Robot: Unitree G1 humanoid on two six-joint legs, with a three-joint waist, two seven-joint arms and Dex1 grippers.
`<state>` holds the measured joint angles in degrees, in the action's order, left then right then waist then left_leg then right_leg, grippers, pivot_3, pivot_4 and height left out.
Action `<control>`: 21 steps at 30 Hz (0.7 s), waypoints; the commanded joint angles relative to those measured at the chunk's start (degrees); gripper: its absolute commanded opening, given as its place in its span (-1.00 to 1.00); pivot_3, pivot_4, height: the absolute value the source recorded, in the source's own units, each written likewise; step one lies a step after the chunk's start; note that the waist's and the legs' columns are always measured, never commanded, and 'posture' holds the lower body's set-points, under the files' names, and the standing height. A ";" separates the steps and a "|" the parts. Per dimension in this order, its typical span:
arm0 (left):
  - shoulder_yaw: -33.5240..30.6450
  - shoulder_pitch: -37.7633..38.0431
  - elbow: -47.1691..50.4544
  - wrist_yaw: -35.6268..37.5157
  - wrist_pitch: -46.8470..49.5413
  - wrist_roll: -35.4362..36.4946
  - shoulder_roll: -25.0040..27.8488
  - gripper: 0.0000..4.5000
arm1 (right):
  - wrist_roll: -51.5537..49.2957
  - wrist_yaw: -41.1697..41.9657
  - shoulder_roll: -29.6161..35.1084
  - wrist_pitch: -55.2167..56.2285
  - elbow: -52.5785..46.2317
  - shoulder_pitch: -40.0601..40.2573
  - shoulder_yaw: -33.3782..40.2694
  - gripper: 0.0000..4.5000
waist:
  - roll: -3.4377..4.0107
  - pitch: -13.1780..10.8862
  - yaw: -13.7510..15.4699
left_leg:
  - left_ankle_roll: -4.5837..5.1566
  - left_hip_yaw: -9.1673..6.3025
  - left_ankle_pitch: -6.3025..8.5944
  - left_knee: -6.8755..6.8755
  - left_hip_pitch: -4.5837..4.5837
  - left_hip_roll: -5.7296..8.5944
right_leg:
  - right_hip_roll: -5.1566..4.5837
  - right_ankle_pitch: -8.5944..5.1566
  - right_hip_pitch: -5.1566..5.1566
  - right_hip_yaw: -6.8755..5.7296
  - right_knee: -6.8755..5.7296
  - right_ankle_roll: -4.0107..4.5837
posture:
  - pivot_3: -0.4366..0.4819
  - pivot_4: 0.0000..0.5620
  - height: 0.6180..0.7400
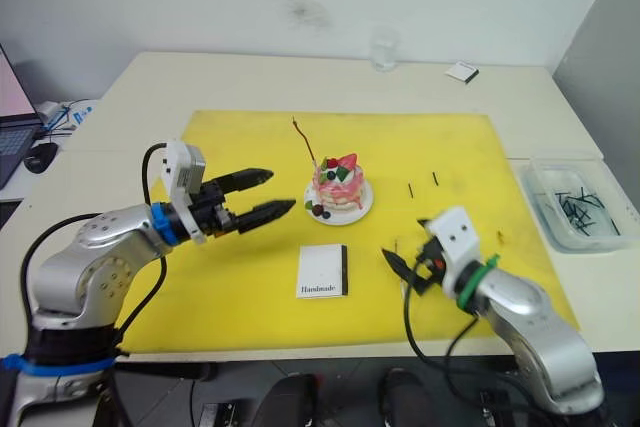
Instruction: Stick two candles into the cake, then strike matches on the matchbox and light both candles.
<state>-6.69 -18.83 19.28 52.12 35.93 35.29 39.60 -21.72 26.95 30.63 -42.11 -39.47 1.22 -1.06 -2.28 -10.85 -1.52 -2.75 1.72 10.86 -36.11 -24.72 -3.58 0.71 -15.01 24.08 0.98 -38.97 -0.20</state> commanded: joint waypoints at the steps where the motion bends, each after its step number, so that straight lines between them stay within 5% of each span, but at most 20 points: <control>1: 6.90 3.81 9.91 8.37 -8.96 -4.65 3.81 1.00 | -0.83 3.02 2.24 2.38 -2.65 5.10 1.11 1.00 | 0.01 0.01 -0.02 | 0.00 0.01 0.00 0.00 0.12 0.01 | 0.00 0.01 -0.09 0.01 0.00 0.02 | -0.05 -0.47 1.00; 9: 13.89 0.01 8.96 13.88 -18.45 -8.10 1.93 1.00 | -4.72 4.50 1.06 -1.98 0.00 4.49 -1.17 1.00 | 0.01 0.00 -0.02 | 0.02 -0.13 0.00 0.03 0.94 -0.06 | -0.07 -0.22 -0.74 -0.03 0.05 0.82 | -0.05 -0.47 1.00; 11: 14.45 -0.97 7.32 13.87 -19.29 -8.86 1.25 1.00 | -4.07 4.13 0.86 -1.99 1.23 3.51 -2.12 0.83 | 0.02 0.00 -0.02 | 0.06 -0.12 -0.02 0.02 0.94 -0.05 | -0.06 -0.21 -0.75 -0.01 0.05 0.82 | -0.05 -0.47 1.00; 21: 15.49 -1.20 5.10 13.34 -23.29 -12.14 -0.39 1.00 | -1.95 3.59 3.94 -5.19 1.68 1.86 -4.79 -0.78 | -0.01 0.02 -0.05 | 0.02 -0.02 0.03 0.12 0.82 -0.02 | 0.19 -0.22 -0.74 0.02 0.05 0.41 | -0.05 -0.47 1.00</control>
<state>8.71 -19.39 24.01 65.58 14.68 23.97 39.41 -23.80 30.10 33.63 -46.18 -36.81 2.75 -5.60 -2.29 -10.83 -1.58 -2.74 1.68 10.91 -35.97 -23.89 -3.60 0.91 -15.30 23.34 0.96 -38.93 0.21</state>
